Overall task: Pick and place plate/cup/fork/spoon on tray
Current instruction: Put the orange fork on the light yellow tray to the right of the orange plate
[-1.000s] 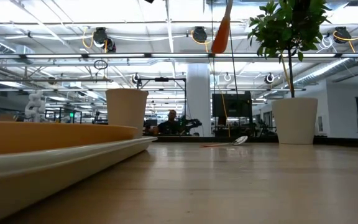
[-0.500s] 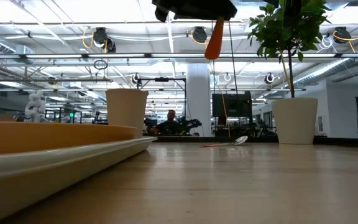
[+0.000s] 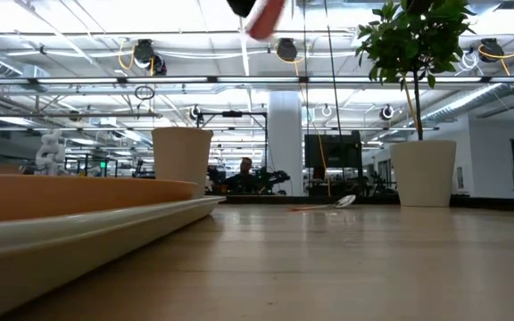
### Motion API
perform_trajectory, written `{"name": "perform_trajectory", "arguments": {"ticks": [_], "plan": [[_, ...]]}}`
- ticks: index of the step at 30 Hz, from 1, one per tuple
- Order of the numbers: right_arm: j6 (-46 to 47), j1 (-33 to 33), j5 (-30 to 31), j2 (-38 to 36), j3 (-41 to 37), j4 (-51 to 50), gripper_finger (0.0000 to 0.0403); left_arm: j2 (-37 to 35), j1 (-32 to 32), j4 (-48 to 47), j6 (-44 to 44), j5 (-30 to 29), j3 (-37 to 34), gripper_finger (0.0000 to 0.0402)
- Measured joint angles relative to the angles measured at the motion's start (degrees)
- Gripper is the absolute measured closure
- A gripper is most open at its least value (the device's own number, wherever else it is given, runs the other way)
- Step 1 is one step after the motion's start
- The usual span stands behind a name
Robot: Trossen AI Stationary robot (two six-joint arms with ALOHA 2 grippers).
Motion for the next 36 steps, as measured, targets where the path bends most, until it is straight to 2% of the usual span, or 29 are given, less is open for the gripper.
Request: {"name": "perform_trajectory", "arguments": {"ticks": [5,9,11,21,25,28,31,33,36], "plan": [[10.1,-2.6,-13.8,-5.0,0.0,-13.9,0.0278,1.0,1.0,-2.2,1.5,12.8,0.0,0.0396],[12.7,-4.0,-22.5,-7.3,0.0,-22.3,0.0240,3.6,1.9,-2.1,2.3,18.3,0.0,0.0396],[12.1,-4.0,-24.8,-7.5,0.0,-24.4,0.0228,4.5,2.2,-1.7,2.7,21.2,0.0,0.0394],[6.2,-2.0,-24.3,-7.7,0.4,-26.4,0.0221,9.3,3.7,-1.6,3.9,43.1,0.0,0.0389],[3.6,0.4,-19.6,-7.7,6.2,-37.7,0.0222,10.9,4.9,-3.9,-0.4,51.6,0.0,0.0391],[2.0,3.0,-15.0,-7.4,13.6,-52.5,0.0222,10.9,5.8,-8.6,-6.0,53.2,0.0,0.0396],[4.5,5.0,-9.2,-6.3,20.2,-63.5,0.0222,10.7,6.7,-11.8,-14.1,54.1,0.0,0.0389],[6.0,5.7,-7.5,-5.5,23.4,-68.1,0.0222,10.5,6.8,-12.3,-18.8,54.2,0.0,0.0386],[3.7,6.9,-7.7,-3.5,26.1,-70.6,0.0222,10.4,6.6,-12.5,-19.9,57.8,0.0,0.0393]]}}
